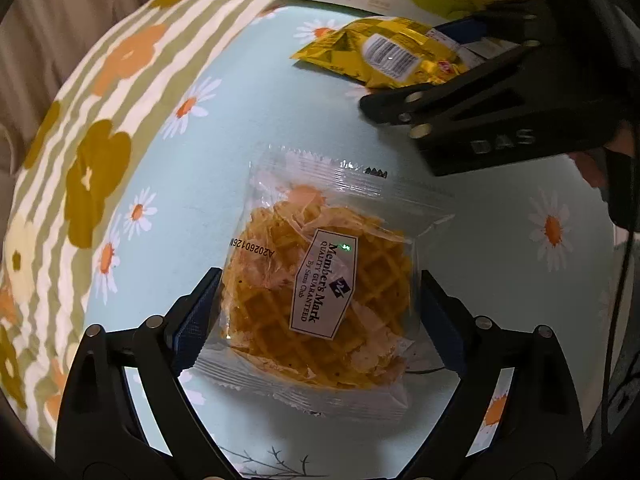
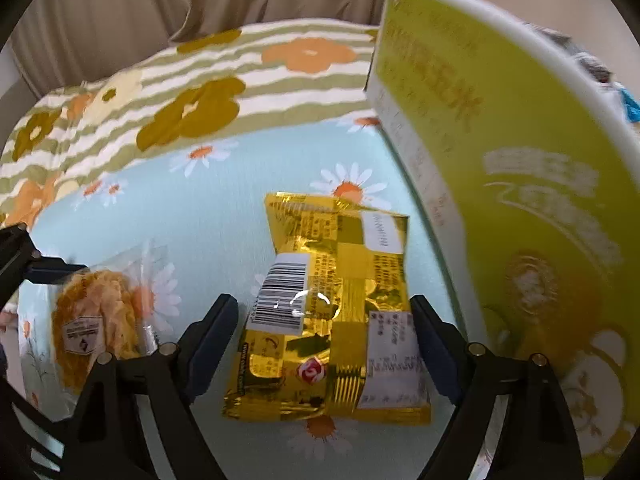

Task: Organize snacks
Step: 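Grasp the waffle pack with the left tool while the right tool grasps the gold bag, then carry both packs over the cardboard box and open both tools to drop them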

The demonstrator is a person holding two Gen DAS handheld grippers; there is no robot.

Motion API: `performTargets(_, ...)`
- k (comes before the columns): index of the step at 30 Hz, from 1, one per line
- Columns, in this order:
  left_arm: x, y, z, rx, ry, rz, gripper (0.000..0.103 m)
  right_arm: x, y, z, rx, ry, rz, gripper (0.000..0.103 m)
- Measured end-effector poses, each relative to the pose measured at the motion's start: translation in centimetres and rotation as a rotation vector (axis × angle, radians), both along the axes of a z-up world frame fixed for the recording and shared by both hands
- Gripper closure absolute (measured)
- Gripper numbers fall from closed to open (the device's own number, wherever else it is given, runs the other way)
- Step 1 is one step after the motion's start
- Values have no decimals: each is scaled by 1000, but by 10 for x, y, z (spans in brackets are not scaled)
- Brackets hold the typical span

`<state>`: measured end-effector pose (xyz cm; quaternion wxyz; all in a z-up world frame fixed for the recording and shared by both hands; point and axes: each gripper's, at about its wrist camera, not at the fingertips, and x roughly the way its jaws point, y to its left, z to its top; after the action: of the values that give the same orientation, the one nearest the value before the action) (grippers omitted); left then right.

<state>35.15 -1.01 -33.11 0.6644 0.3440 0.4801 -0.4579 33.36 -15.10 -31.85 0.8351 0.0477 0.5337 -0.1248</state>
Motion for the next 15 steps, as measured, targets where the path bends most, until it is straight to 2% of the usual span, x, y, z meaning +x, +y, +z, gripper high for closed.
performTargets(1, -1, 1, 1, -3, 2, 2, 15, 1, -1, -1, 10, 3, 0, 20)
performTargets(3, -1, 4, 3, -18, 10, 13, 20, 1, -2, -2, 25, 1, -1, 28)
performTargets(8, 0, 13, 6, -32, 14, 68, 24, -1, 4, 1, 10, -2, 40, 35)
performTargets(11, 0, 19, 9, -37, 12, 110, 24, -4, 6, 6, 30, -18, 58, 36)
performTargets(15, 1, 29, 24, -61, 13, 175, 24, -7, 10, 27, 54, -57, 91, 36)
